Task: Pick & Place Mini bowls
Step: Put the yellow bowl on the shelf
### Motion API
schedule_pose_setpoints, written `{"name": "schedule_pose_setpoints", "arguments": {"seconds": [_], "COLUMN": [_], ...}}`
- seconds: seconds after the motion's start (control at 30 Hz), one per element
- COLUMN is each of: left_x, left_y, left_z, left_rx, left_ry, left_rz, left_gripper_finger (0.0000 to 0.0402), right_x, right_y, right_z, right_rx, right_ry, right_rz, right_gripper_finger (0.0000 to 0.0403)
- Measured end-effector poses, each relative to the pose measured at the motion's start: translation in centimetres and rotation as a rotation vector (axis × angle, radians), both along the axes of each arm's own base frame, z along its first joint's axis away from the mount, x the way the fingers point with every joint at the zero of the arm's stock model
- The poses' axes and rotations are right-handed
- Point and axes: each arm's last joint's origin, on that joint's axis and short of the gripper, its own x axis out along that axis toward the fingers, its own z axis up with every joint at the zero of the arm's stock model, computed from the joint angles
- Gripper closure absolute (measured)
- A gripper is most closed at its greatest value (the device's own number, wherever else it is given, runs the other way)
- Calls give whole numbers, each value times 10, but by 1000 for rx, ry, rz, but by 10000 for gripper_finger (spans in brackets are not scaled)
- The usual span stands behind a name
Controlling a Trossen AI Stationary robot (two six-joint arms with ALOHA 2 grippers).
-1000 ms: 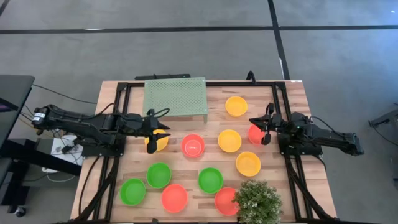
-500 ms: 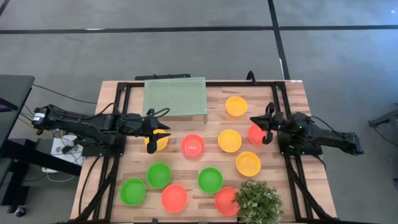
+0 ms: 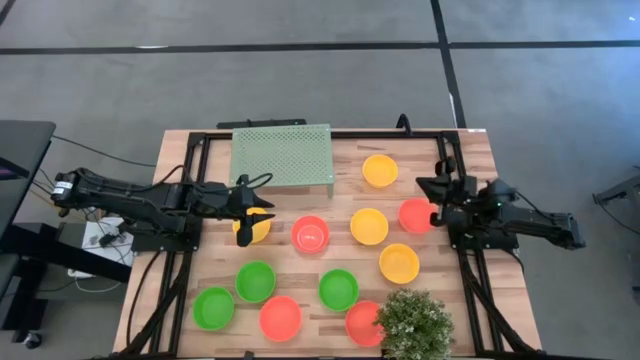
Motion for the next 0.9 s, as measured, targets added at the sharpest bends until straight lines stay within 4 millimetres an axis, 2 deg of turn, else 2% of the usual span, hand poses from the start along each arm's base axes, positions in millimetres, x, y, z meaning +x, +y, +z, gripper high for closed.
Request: {"name": "schedule_pose_setpoints", "arguments": {"seconds": [0.13, 0.3, 0.4, 0.53, 0.6, 0.7, 0.83, 0.9], "left_x": [0, 1, 1, 2, 2, 1, -2, -5], "left_y": [0, 0, 0, 2, 2, 2, 2, 3], "left_z": [1, 3, 3, 4, 4, 4, 10, 14], "left_rx": [-4, -7, 3, 9, 12, 50, 67, 65], "left_ry": [-8, -34, -38, -42, -41, -39, -59, -82], "left_rz": [1, 2, 7, 18, 19, 1, -5, -5], "left_gripper_finger": [276, 276, 276, 276, 276, 276, 276, 276], "right_x": [-5, 0, 14, 44, 60, 83, 109, 122], "right_y": [5, 6, 7, 8, 8, 8, 4, 3], "right_z": [12, 30, 42, 60, 69, 77, 76, 76], "right_rx": [-56, -48, -31, 17, 42, 88, 217, 290], "right_ry": [-83, -48, 19, 150, 260, 522, 884, 975], "right_rz": [101, 134, 162, 209, 222, 223, 201, 164], "right_gripper_finger": [393, 358, 332, 307, 300, 293, 290, 290]}}
